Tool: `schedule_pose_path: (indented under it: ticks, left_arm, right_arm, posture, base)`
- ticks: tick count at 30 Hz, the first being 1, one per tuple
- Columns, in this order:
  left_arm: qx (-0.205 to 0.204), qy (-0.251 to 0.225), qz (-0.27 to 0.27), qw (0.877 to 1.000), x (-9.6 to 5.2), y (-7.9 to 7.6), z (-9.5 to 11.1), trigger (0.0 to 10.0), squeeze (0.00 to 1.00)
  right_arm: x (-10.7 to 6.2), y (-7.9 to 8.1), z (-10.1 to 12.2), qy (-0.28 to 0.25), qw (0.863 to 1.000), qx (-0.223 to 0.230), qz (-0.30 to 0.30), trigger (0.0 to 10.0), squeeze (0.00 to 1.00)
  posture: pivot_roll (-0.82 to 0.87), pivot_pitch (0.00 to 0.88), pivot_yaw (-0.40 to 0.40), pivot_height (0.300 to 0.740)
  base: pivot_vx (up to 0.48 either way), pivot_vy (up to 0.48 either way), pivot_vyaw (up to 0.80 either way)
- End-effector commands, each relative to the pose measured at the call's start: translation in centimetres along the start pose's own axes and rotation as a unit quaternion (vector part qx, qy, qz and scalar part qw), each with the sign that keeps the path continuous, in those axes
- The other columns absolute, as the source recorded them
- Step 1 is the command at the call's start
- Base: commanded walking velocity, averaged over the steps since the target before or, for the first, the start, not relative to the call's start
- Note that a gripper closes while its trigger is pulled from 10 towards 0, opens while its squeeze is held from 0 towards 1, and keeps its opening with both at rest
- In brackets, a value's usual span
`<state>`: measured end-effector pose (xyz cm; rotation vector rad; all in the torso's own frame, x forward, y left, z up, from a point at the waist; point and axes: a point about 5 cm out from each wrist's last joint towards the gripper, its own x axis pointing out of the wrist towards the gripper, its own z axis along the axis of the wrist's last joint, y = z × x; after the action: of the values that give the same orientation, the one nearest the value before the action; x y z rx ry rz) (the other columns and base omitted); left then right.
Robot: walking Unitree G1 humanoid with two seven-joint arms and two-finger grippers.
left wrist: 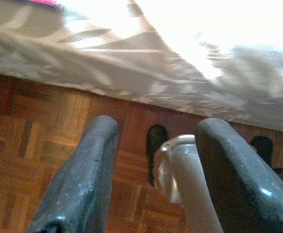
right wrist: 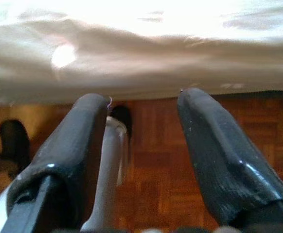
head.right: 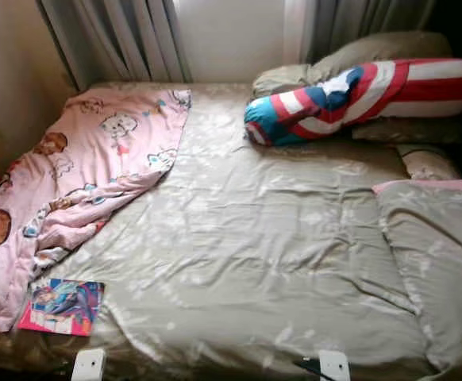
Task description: Clean up the room
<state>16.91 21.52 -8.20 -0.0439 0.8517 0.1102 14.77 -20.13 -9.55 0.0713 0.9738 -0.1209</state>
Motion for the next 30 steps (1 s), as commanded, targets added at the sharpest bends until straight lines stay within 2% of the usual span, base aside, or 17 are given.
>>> schedule_pose_path:
  ticks: [1,3,11,30]
  left_arm:
    - [0.0,0.019,0.007,1.0,-0.4,0.7,-1.1,10.0,0.0]
    - [-0.001,0.018,0.007,1.0,-0.4,0.6,-1.1,10.0,0.0]
    - [0.001,0.016,0.005,1.0,-0.3,0.4,-0.9,10.0,0.0]
    - [0.0,0.018,0.008,1.0,-0.2,0.6,-0.8,10.0,0.0]
  right_arm:
    - [0.0,0.5,-0.3,0.006,1.0,0.002,0.009,10.0,0.0]
    - [-0.1,-0.4,-0.5,0.011,1.0,0.004,0.004,10.0,0.0]
    - [-0.2,-0.9,-0.6,0.013,1.0,0.008,0.001,10.0,0.0]
    - [0.0,-0.2,-0.2,0.011,1.0,0.01,0.007,10.0,0.0]
  posture:
    - [-0.07,0.09,0.019,0.74]
    - [-0.07,0.088,0.019,0.74]
    - [-0.07,0.087,0.02,0.74]
    - [-0.08,0.039,0.024,0.74]
  base:
    - [0.0,0.442,0.0]
    - [0.0,0.439,0.0]
    - [0.0,0.441,0.0]
    - [0.0,0.439,0.0]
